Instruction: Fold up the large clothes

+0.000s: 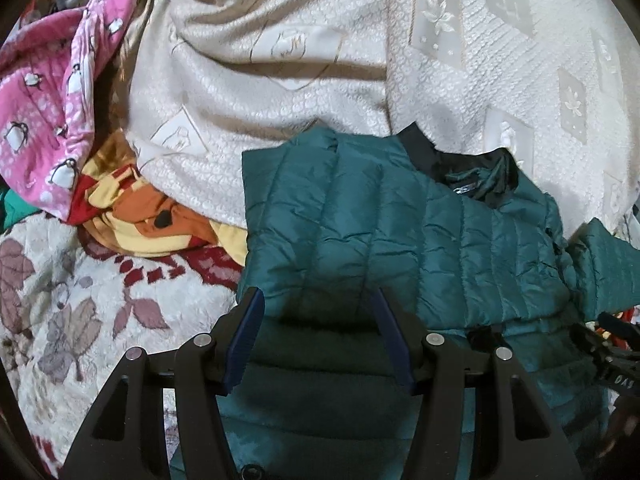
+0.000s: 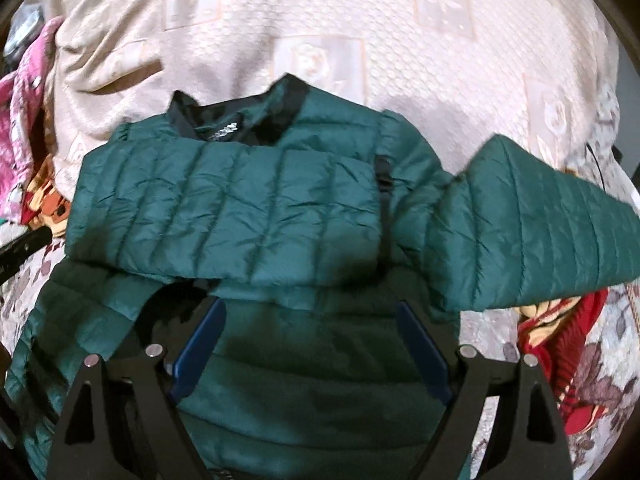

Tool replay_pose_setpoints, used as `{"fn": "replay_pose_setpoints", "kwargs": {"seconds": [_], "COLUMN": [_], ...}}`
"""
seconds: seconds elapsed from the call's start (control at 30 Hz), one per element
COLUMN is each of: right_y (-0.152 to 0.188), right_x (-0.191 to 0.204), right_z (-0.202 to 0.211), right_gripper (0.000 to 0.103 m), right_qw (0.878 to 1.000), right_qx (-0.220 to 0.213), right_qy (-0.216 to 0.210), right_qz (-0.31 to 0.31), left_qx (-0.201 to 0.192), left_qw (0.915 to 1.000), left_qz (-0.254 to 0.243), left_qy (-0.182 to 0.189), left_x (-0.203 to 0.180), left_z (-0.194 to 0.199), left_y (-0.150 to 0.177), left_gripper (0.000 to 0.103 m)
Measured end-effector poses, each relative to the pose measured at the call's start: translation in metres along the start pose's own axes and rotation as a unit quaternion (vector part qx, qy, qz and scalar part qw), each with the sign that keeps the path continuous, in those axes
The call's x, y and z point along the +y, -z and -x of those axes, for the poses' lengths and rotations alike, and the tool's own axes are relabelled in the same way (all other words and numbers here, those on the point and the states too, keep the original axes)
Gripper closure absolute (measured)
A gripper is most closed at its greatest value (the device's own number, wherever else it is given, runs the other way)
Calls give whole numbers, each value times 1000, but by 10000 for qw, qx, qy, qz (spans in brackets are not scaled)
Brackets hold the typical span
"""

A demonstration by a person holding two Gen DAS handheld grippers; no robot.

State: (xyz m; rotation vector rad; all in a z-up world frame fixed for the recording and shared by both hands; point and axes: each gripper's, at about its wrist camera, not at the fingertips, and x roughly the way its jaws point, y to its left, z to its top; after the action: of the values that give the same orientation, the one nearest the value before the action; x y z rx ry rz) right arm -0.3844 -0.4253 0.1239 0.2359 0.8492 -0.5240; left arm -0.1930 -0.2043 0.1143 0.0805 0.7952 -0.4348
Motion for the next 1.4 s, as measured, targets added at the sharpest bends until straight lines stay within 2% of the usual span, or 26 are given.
{"fn": "replay_pose_setpoints", "kwargs": {"seconds": [0.1,0.33,0.53,0.8,1.03,1.23,1.4], "right_y": [-5,-14,-12,-10,-13,-14,-17], "right_x": [-10,-17,-19,-31,-69,-100,-145], "right_z": [-3,-15,-17,2,20,24,29], "right_gripper": [13,13,13,13,13,13,13], "right_qw": [9998,9996,9994,9986,9956,9936,9870], "right_qx": [-27,-24,25,-41,-117,-169,-257], "right_qy": [179,245,331,516,884,995,1386], "right_qz": [-43,-130,-124,-130,-298,-499,-767], "left_qx": [32,287,214,199,173,208,274], "left_qw": [9999,9993,9997,9997,9996,9994,9991], "left_qz": [82,250,140,107,120,139,215], "left_qy": [-61,-30,25,95,207,255,237], "left_x": [3,9,2,-1,-2,-2,0], "left_z": [-7,-28,-21,-16,-15,-18,-22], "left_y": [0,-1,1,2,3,4,4], "left_gripper": [64,64,64,64,64,64,64]}}
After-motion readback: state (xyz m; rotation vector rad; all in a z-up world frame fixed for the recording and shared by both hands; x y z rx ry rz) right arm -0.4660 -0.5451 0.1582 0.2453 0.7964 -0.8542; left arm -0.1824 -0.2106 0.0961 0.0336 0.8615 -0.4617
